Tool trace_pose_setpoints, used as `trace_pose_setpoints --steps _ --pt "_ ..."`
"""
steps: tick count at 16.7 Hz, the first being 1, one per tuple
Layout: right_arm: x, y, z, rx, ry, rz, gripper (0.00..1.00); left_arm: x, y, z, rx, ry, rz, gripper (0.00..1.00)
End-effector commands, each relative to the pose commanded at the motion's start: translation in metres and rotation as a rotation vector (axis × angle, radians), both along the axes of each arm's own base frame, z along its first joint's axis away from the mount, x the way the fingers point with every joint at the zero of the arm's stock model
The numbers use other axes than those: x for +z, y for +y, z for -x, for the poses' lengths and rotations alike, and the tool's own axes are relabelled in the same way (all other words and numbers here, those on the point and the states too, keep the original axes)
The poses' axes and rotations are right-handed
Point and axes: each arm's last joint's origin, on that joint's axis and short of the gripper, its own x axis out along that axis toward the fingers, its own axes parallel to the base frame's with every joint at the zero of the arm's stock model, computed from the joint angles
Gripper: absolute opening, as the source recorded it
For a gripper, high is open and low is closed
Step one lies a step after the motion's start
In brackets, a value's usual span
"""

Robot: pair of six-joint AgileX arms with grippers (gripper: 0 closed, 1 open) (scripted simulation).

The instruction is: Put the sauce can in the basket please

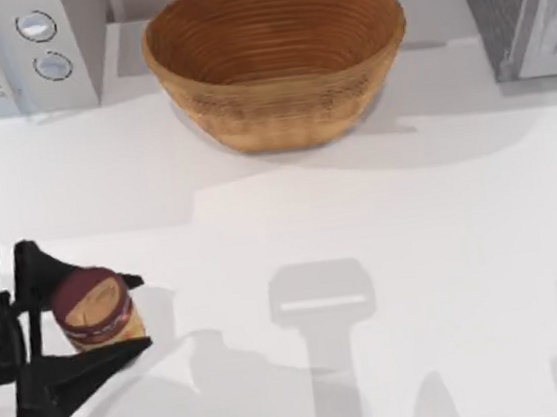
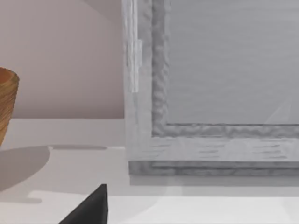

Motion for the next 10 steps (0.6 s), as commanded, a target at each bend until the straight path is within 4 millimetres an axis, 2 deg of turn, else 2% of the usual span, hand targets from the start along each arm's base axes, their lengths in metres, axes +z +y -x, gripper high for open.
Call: trace_pose_setpoints --steps 4,7,10 --pt "0.0 0.0 0.0 0.0 0.0 0.0 1.0 0.005 -0.004 -0.01 0.001 -0.029 -0.017 0.0" --pt "0.0 0.0 0.0 0.0 0.0 0.0 1.0 0.017 -0.012 -0.036 0.042 -0.046 -0.064 0.0" --pt "0.0 0.0 0.0 0.0 0.0 0.0 1.0 0.032 -0.026 -0.071 0.133 -0.031 -0.119 0.0"
